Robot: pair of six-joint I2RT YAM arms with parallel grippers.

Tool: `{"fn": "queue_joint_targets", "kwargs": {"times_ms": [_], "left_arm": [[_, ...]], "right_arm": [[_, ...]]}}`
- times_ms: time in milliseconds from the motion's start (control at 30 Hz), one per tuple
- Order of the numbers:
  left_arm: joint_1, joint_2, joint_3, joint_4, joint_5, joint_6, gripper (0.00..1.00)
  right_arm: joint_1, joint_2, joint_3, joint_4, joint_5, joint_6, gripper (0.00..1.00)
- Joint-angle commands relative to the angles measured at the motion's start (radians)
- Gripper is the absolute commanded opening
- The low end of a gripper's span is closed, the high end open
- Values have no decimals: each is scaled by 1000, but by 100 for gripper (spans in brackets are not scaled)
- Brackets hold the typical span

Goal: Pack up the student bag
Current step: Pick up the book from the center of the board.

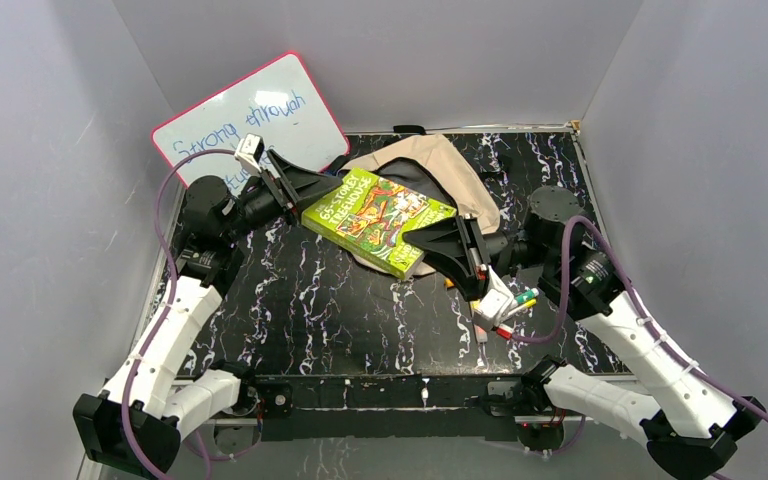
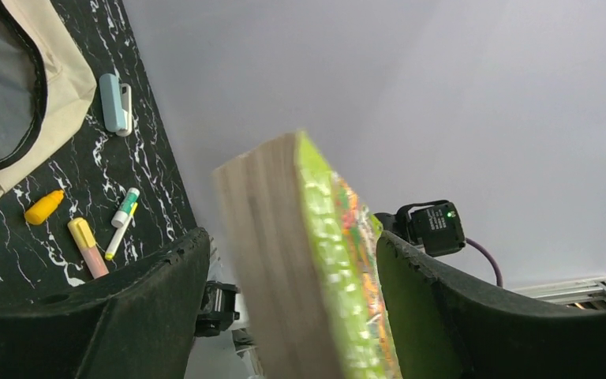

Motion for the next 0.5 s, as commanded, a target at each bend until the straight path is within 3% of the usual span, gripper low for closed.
{"fn": "queue_joint_targets", "kwargs": {"times_ms": [0,333,400,467], "left_arm": [[-6,3,3,30,61,2,75],[-6,26,-10,86,102,-22,73],[-6,24,-11,87,103,-22,69],[-6,23,-13,99,102,-24,57]], "right_arm": [[3,-8,118,81,-33,-138,0],[2,45,135,54,5,-181,0],[2,56,131,59,10,-185,0],[2,68,131,61,17,-190,0]]}}
